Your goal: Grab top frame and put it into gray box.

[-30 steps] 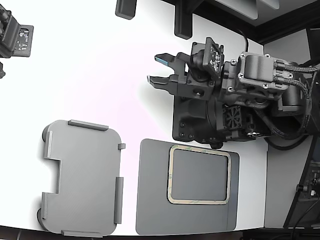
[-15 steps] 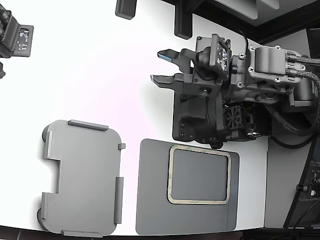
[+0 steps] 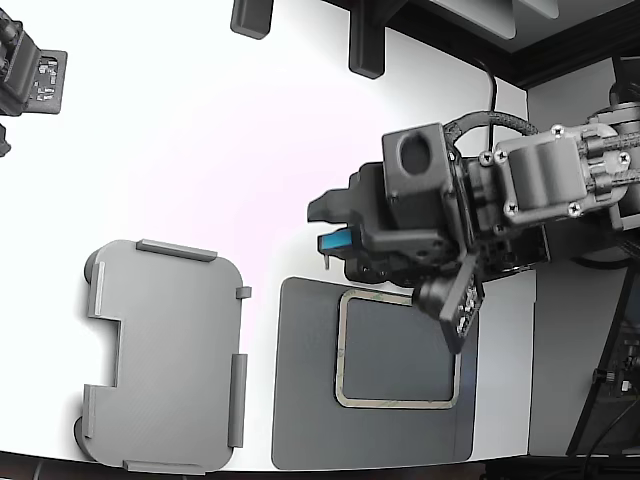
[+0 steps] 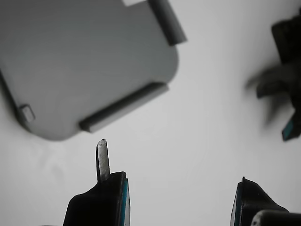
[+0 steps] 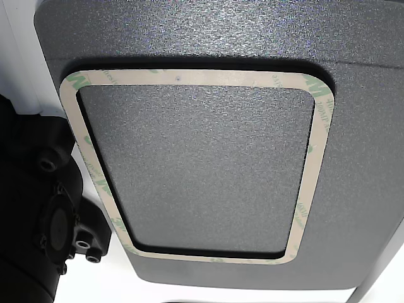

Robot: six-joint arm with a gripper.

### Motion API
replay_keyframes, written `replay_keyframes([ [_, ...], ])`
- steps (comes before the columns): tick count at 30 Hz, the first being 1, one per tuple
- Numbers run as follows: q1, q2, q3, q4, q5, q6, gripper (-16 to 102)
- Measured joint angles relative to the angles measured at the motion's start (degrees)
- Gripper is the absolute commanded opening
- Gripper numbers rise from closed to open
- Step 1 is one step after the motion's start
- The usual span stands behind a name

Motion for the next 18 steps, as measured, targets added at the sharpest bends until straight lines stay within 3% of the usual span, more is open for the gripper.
replay_keyframes([
  [9,11.16,-6.77,-4.39,12.83,-3.60,-28.74,90],
  [11,13.71,-7.82,-5.27,15.12,-2.46,-32.17,89],
  [16,22.06,-10.02,-7.29,18.19,0.18,-34.89,74],
  [18,25.58,-11.43,-7.29,18.19,0.18,-34.37,76],
])
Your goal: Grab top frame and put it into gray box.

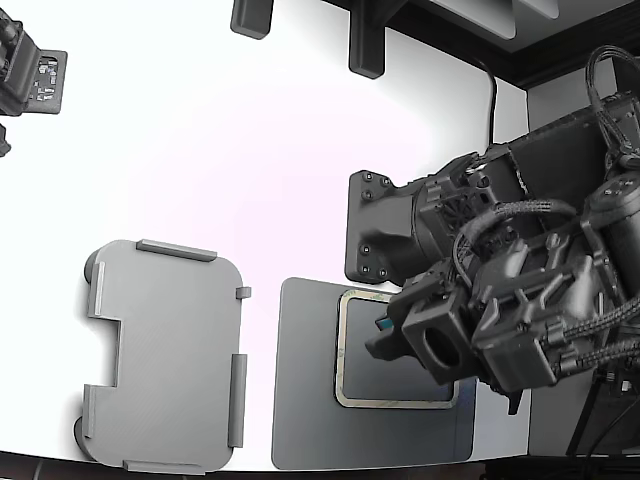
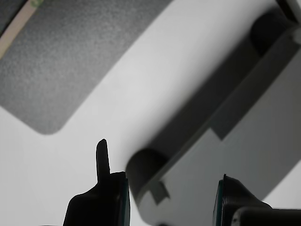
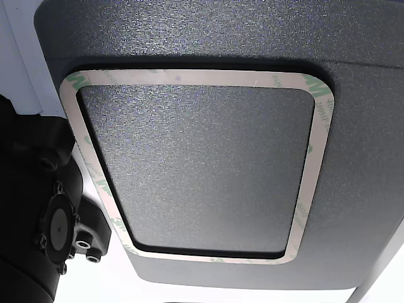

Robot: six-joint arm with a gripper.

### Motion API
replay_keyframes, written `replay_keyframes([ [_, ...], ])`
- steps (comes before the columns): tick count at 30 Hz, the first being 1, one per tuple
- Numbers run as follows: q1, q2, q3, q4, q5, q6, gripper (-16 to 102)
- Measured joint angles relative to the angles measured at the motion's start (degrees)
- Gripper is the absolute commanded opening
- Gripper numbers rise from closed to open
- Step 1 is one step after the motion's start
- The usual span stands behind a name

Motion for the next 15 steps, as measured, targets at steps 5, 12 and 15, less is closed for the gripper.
replay_keyframes([
  [5,9.49,-4.39,0.62,0.00,0.09,4.48,81],
  [12,23.38,-13.54,-2.20,0.00,0.97,9.93,87],
  [15,28.74,-16.52,-2.29,0.00,-0.35,12.39,89],
])
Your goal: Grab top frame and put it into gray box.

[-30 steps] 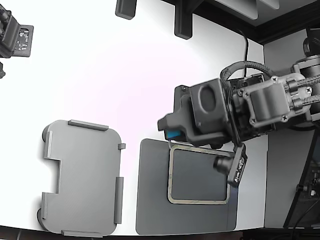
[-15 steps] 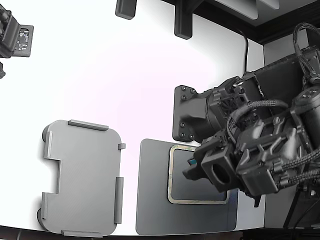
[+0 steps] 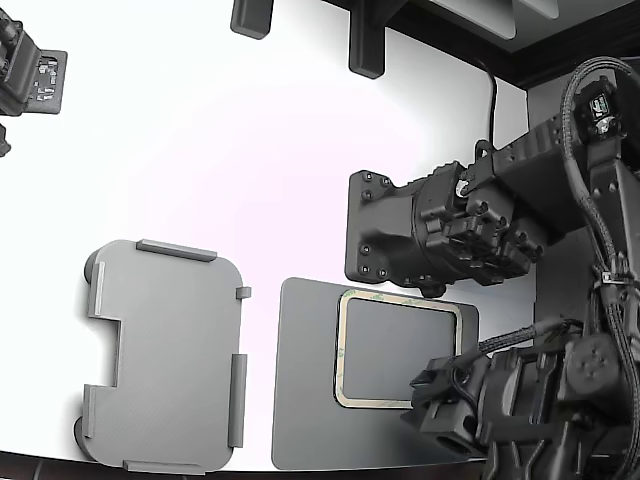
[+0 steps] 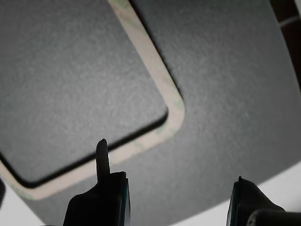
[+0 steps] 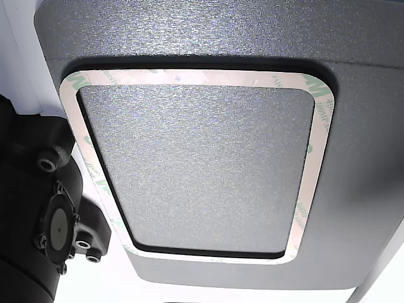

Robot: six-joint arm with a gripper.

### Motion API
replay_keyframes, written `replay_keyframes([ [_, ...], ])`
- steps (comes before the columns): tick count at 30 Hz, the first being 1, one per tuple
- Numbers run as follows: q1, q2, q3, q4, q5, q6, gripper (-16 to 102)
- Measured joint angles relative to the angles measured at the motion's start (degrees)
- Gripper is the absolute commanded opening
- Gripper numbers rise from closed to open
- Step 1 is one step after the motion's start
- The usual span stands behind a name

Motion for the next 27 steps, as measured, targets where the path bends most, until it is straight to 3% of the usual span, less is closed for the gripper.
replay_keyframes([
  [12,16.52,-10.37,-4.66,0.00,-0.97,4.39,94],
  [22,19.95,-13.62,-4.04,-0.44,-2.72,5.27,91],
  [27,20.92,-12.66,0.26,-5.36,-3.43,6.15,90],
])
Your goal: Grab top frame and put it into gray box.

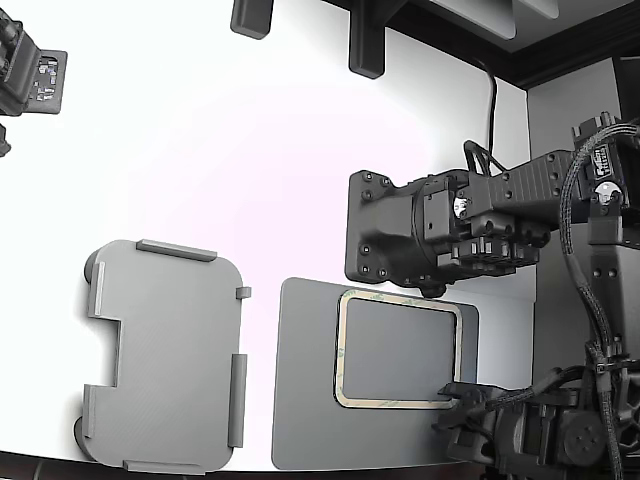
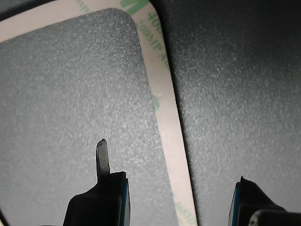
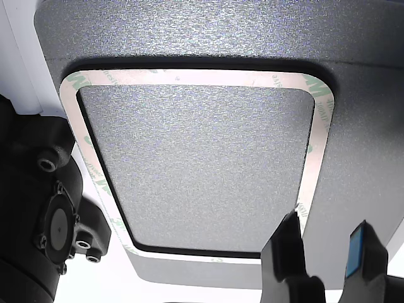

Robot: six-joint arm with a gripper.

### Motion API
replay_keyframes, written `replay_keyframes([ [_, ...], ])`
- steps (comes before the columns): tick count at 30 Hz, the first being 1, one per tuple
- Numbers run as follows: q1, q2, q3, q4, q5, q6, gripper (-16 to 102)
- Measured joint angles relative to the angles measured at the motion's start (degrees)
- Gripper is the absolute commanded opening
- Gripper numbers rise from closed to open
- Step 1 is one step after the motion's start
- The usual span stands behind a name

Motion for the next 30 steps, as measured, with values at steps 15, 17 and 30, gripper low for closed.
replay_keyframes([
  [15,2.81,0.26,5.27,-7.12,-0.53,1.58,88],
  [17,3.25,0.26,5.27,-7.12,-0.53,1.23,87],
  [30,4.75,0.09,5.45,-6.77,-0.62,-2.20,87],
])
